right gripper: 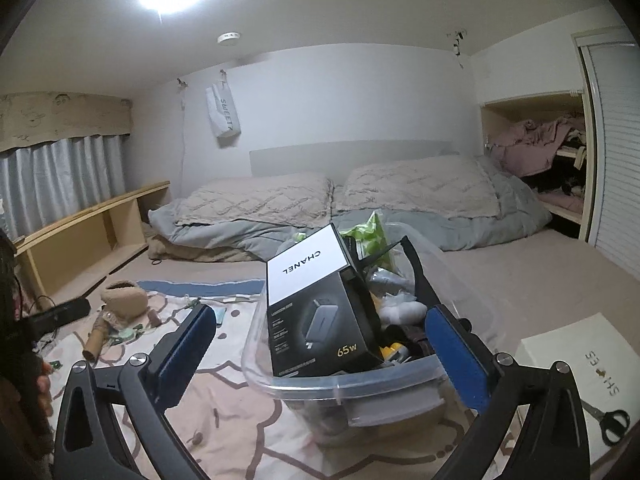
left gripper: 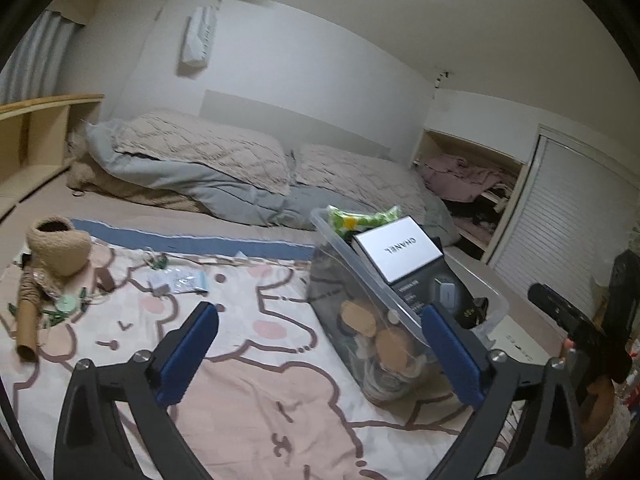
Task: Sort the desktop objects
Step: 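Withdraw both tools from the bin and move toward the green clothespin, then close the left gripper on the green clothespin with white cord, then close the right gripper on a second green clothespin while the left gripper holds its clothespin, then carry both green clothespins over the clear bin with both grippers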
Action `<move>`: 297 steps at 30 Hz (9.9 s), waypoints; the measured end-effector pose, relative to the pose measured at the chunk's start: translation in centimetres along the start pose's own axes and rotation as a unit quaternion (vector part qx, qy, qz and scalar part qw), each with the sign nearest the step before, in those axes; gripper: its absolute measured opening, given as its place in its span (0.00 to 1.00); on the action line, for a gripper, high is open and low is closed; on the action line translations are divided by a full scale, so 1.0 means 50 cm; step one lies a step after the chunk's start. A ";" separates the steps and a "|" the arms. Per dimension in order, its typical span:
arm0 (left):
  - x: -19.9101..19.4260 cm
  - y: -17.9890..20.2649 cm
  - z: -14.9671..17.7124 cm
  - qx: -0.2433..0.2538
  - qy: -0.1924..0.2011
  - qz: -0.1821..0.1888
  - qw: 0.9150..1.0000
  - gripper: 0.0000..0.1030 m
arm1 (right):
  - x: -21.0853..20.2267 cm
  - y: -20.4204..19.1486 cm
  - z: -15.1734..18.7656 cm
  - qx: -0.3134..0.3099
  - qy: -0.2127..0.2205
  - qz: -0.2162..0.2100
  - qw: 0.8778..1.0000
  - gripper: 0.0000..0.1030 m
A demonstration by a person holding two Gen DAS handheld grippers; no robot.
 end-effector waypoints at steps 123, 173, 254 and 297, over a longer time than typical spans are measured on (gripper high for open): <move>-0.007 -0.375 0.287 -0.175 -0.088 -0.127 0.972 0.05 | 0.380 -0.365 0.323 -0.017 -0.395 -0.227 0.890 0.03; 0.133 -0.300 0.351 -0.067 -0.238 -0.091 0.965 0.34 | 0.468 -0.402 0.318 -0.038 -0.308 -0.238 0.920 0.04; 0.007 0.055 0.132 0.029 -0.116 -0.029 0.992 0.13 | 0.035 -0.063 0.043 -0.036 -0.154 -0.197 0.968 0.30; 0.252 0.445 -0.015 0.078 -0.102 0.053 0.990 0.14 | 0.178 0.269 -0.068 0.030 -0.159 -0.180 0.970 0.79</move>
Point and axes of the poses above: each gripper's, at about its wrist camera, not at the fingertips, and x roughly the way its jaws point, y to its right, z to its underside, the point moved 3 cm from there along x, roughly the way its jaws point, and after that the axes turned 6 degrees about -y, right-handed, at the moved point
